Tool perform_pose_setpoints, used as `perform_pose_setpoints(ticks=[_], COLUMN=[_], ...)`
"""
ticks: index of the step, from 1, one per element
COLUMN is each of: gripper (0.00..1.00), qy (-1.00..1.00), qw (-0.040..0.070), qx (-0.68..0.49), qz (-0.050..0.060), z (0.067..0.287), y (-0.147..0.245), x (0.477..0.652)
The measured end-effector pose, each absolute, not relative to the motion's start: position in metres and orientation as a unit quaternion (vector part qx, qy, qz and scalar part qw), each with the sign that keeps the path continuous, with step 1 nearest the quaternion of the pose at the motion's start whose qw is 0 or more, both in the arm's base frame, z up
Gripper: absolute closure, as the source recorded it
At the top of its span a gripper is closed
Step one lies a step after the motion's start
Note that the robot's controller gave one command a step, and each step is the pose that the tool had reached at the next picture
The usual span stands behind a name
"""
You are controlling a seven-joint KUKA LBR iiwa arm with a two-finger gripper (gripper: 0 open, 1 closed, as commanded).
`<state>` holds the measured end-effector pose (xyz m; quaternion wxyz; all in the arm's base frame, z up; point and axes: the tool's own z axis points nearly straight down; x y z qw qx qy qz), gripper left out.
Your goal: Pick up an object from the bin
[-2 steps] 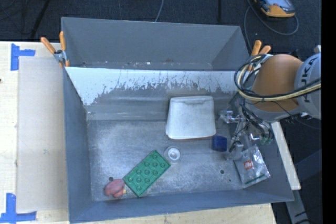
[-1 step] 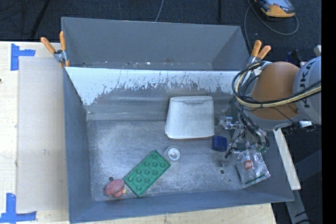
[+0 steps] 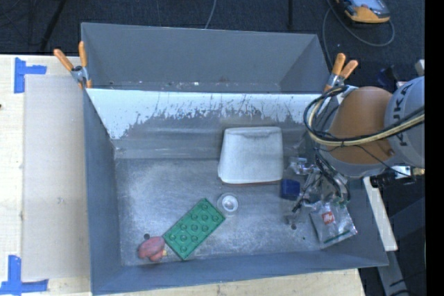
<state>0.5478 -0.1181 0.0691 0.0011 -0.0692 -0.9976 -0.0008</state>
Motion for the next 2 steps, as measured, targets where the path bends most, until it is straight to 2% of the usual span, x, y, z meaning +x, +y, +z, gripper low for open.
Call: perform_pose_setpoints(ticks=[1,2], gripper=[1.0,1.0], qy=[-0.998,-0.998], qw=[0.0,-0.004], qx=[-0.069,-0.066], qz=[-0.001,0.0], z=[0.07,0.226], y=[-0.118,-0.112], x=[0.548,0.525])
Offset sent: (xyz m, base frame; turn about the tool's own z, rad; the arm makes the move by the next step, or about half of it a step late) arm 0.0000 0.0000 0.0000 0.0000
